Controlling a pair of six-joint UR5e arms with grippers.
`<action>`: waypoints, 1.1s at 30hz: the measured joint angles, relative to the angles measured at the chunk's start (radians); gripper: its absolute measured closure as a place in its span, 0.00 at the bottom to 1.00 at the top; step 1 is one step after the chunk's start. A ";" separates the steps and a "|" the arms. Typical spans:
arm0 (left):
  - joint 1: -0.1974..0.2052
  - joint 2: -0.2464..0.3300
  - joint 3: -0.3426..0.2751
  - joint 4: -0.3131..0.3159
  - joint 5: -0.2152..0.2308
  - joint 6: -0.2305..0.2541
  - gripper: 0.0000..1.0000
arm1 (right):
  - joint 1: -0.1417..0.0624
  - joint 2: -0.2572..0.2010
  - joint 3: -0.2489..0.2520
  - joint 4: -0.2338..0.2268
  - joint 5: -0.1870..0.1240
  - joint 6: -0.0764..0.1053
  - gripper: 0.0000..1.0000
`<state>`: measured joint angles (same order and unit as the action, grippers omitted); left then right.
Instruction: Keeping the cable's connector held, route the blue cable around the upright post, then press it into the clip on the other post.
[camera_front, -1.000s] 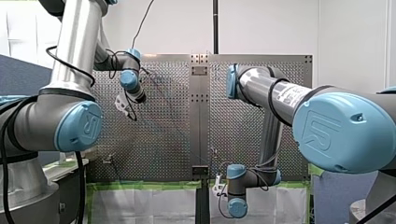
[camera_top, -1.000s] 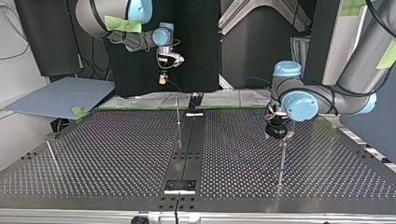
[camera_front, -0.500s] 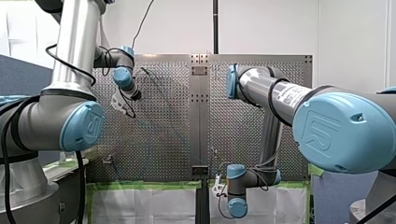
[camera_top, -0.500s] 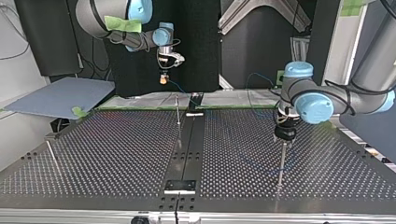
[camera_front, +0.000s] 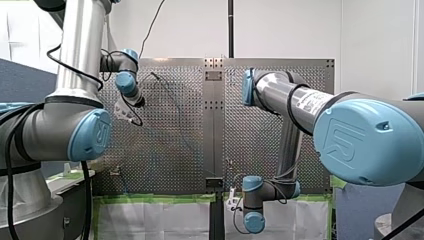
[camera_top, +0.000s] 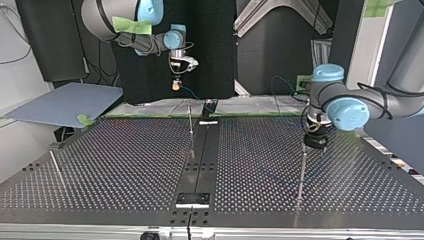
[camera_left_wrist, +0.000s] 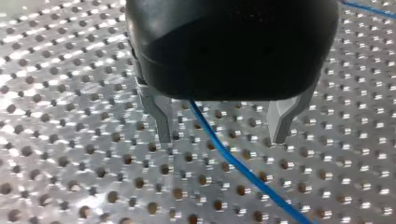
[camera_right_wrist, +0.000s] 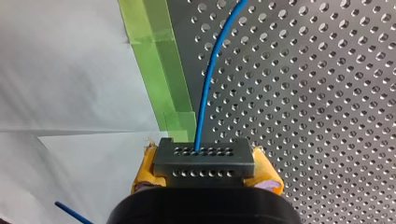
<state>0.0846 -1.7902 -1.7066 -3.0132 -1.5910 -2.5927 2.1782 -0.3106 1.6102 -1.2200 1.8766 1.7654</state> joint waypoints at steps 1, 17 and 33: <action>0.004 0.000 0.000 0.006 -0.001 -0.001 0.00 | 0.001 0.000 0.000 0.000 0.000 -0.001 1.00; 0.071 0.000 0.000 0.033 0.002 0.021 0.00 | 0.002 0.000 0.000 0.004 0.000 -0.004 1.00; 0.019 0.002 -0.001 0.015 0.124 0.016 0.00 | -0.002 0.000 0.000 0.006 0.000 -0.004 1.00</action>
<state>0.1040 -1.7882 -1.7079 -2.9980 -1.4673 -2.5769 2.1760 -0.3106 1.6101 -1.2136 1.8762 1.7615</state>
